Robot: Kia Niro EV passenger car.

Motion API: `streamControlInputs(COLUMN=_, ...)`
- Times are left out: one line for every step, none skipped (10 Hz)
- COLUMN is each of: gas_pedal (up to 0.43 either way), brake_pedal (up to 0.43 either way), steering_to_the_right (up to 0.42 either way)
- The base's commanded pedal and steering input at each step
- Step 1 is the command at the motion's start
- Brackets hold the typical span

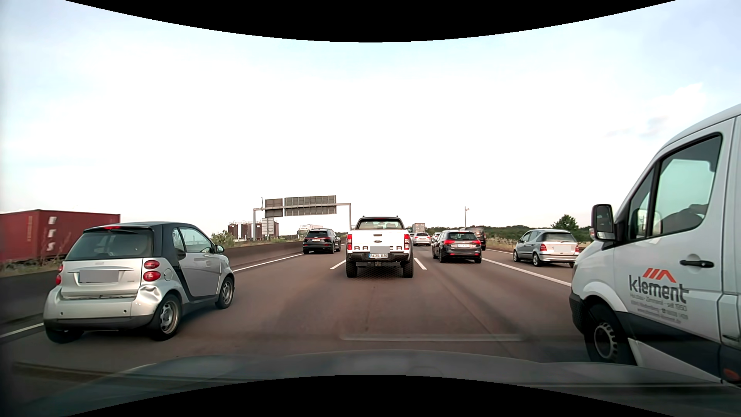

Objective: Follow the waypoints while adhering to traffic rules and regulations

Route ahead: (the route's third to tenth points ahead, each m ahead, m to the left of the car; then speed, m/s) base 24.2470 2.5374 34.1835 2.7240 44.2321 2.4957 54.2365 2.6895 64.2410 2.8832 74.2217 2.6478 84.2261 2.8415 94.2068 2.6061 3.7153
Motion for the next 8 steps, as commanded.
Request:
streamControlInputs(gas_pedal=0.067, brake_pedal=0.0, steering_to_the_right=-0.004)
streamControlInputs(gas_pedal=0.067, brake_pedal=0.0, steering_to_the_right=-0.004)
streamControlInputs(gas_pedal=0.067, brake_pedal=0.0, steering_to_the_right=-0.004)
streamControlInputs(gas_pedal=0.067, brake_pedal=0.0, steering_to_the_right=-0.004)
streamControlInputs(gas_pedal=0.067, brake_pedal=0.0, steering_to_the_right=-0.004)
streamControlInputs(gas_pedal=0.067, brake_pedal=0.0, steering_to_the_right=-0.004)
streamControlInputs(gas_pedal=0.067, brake_pedal=0.0, steering_to_the_right=-0.004)
streamControlInputs(gas_pedal=0.067, brake_pedal=0.0, steering_to_the_right=-0.004)
